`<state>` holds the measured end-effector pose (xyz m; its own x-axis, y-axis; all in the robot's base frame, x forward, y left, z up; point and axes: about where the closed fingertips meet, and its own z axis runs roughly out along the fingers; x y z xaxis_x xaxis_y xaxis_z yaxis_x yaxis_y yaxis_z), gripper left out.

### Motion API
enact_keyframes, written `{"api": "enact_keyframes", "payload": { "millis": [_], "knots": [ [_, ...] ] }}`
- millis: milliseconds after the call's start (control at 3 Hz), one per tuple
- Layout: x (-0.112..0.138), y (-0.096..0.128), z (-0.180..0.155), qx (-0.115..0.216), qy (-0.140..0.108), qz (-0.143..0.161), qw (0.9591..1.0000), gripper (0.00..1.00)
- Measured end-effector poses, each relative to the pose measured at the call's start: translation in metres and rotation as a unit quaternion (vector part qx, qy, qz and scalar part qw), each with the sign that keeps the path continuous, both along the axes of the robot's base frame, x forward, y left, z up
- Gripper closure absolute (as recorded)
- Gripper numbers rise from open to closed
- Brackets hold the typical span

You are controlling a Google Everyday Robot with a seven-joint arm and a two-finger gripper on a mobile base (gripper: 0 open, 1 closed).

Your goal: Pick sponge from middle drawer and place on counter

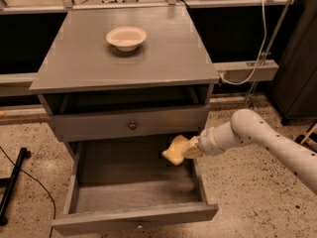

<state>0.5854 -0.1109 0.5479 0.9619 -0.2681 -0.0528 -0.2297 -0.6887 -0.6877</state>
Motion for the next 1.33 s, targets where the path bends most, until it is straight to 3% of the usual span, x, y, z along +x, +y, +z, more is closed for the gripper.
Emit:
{"api": "enact_keyframes", "payload": {
  "millis": [333, 667, 1000, 1333],
  "knots": [
    [-0.005, -0.025, 0.024, 0.006, -0.005, -0.011, 0.9999, 1.0],
    [-0.033, -0.089, 0.092, 0.017, -0.027, -0.023, 0.9992, 1.0],
    [-0.071, -0.18, 0.162, 0.036, -0.048, -0.051, 0.9969, 1.0],
    [-0.077, -0.205, 0.196, 0.046, -0.056, -0.046, 0.9963, 1.0]
  ]
}}
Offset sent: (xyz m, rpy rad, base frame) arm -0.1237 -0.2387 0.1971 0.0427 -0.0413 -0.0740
